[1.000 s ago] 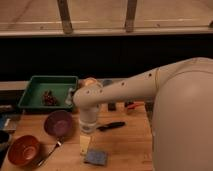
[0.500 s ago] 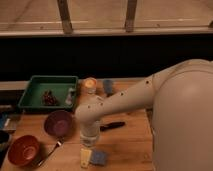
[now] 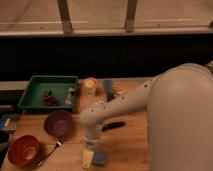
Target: Wipe purple bowl with sponge
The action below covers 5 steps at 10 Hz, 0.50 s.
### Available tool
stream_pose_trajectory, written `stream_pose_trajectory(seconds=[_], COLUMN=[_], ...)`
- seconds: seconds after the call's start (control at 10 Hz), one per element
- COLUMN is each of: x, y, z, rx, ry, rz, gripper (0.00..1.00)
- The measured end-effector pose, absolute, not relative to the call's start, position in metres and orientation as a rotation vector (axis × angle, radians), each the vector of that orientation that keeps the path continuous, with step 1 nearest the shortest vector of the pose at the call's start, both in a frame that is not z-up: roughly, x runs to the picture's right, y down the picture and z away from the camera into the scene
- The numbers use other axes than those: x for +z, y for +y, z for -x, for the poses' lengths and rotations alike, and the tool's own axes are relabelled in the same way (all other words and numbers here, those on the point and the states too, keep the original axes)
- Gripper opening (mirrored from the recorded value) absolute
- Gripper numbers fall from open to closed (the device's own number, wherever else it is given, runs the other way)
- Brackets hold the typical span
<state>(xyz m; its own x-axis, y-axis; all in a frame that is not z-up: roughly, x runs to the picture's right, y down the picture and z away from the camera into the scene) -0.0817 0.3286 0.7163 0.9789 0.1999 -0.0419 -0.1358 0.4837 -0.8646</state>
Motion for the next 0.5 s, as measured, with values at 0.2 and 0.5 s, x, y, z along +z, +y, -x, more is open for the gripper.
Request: stream_pose_trajectory(seconds=[0.2,0.5], x=[0.723,0.726], y=[0.340,0.343], z=[0.079,0.079], rx=[0.219,0.234], ry=[-0.107,-0.131], rz=[1.045,1.041], gripper=[0.80,0.59])
